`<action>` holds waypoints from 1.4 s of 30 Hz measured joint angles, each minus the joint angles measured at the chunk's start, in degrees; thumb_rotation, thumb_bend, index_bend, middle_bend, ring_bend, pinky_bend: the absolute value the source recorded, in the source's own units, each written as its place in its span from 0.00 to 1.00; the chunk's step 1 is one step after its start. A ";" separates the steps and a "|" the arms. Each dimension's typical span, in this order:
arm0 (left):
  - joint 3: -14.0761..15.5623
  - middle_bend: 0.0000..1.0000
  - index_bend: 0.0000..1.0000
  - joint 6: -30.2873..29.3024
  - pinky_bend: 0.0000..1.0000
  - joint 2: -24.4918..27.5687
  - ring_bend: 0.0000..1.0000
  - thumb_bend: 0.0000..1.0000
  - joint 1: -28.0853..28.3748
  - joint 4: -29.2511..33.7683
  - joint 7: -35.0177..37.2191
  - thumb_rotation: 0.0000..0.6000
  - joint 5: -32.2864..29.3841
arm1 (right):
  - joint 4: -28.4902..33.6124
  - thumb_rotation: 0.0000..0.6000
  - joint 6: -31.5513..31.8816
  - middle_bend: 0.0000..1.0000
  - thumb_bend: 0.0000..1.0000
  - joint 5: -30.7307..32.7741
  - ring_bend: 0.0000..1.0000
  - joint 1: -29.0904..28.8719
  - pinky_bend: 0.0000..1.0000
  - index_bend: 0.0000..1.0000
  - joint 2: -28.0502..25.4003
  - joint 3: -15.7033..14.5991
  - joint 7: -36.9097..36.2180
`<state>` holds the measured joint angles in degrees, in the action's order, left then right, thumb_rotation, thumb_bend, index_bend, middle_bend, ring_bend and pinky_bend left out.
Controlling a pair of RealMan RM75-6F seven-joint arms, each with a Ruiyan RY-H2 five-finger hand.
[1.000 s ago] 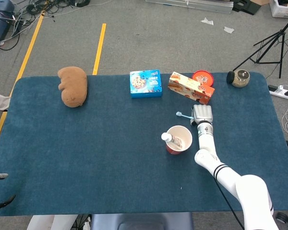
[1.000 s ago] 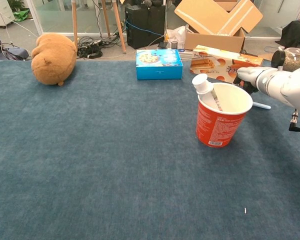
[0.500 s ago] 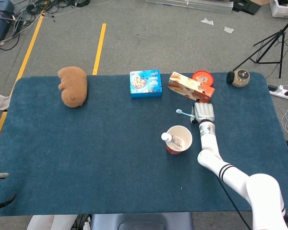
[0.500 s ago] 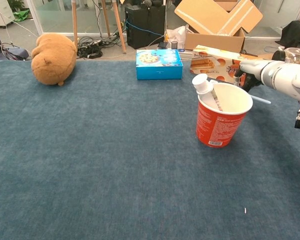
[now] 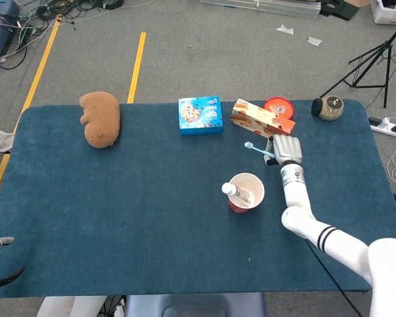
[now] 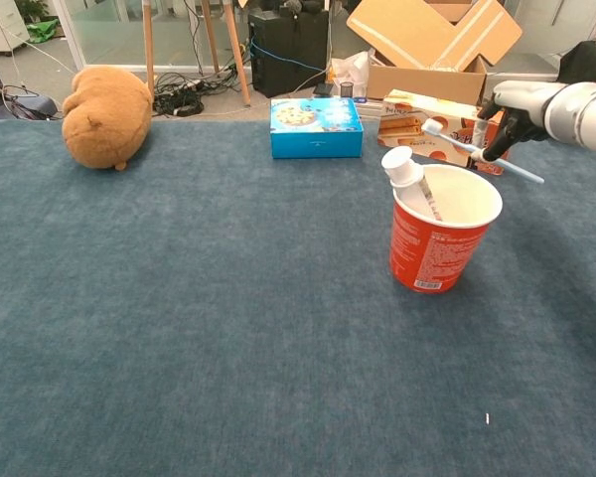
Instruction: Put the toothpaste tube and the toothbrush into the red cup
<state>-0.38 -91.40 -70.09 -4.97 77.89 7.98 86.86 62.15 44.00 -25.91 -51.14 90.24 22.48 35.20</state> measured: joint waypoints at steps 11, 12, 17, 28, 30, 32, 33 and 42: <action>0.05 0.37 0.32 -0.32 0.42 0.45 0.33 0.00 0.22 1.59 -1.41 1.00 0.43 | 16.36 1.00 2.73 1.00 0.31 -1.45 1.00 2.80 1.00 0.68 -10.49 2.09 -7.13; 0.07 0.37 0.32 -0.32 0.42 0.45 0.33 0.00 0.21 1.63 -1.46 1.00 0.42 | 18.09 1.00 2.98 1.00 0.31 -1.92 1.00 3.14 1.00 0.68 -11.50 2.30 -8.17; 0.16 0.37 0.32 -0.28 0.42 0.48 0.33 0.00 0.19 1.85 -1.80 1.00 0.40 | 24.46 1.00 3.15 1.00 0.32 -3.81 1.00 4.41 1.00 0.68 -15.33 3.22 -12.94; 0.15 0.37 0.32 -0.55 0.42 0.80 0.33 0.00 0.24 2.61 -2.30 1.00 0.56 | 35.47 1.00 1.90 1.00 0.32 -10.06 1.00 6.84 1.00 0.68 -21.13 4.48 -23.71; 0.16 0.37 0.32 -0.55 0.42 0.81 0.33 0.00 0.23 2.61 -2.29 1.00 0.52 | 36.96 1.00 1.36 1.00 0.32 -11.64 1.00 7.36 1.00 0.68 -21.71 4.50 -26.01; 0.18 0.37 0.32 -0.51 0.42 0.80 0.33 0.00 0.20 2.55 -2.23 1.00 0.43 | 38.11 1.00 1.04 1.00 0.32 -13.33 1.00 7.83 1.00 0.68 -22.08 4.42 -27.87; 0.20 0.37 0.32 -0.48 0.42 0.79 0.33 0.00 0.19 2.52 -2.20 1.00 0.42 | 38.83 1.00 0.88 1.00 0.32 -14.51 1.00 8.14 1.00 0.68 -22.27 4.32 -29.02; 0.31 0.37 0.32 -0.53 0.42 0.67 0.33 0.00 -0.06 2.03 -1.61 1.00 0.18 | 41.17 1.00 0.09 1.00 0.32 -20.71 1.00 9.53 1.00 0.68 -22.14 1.56 -35.02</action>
<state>-0.06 -91.92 -69.43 -5.03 79.92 6.38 87.04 103.32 44.08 -46.62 -41.61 68.10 24.04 0.18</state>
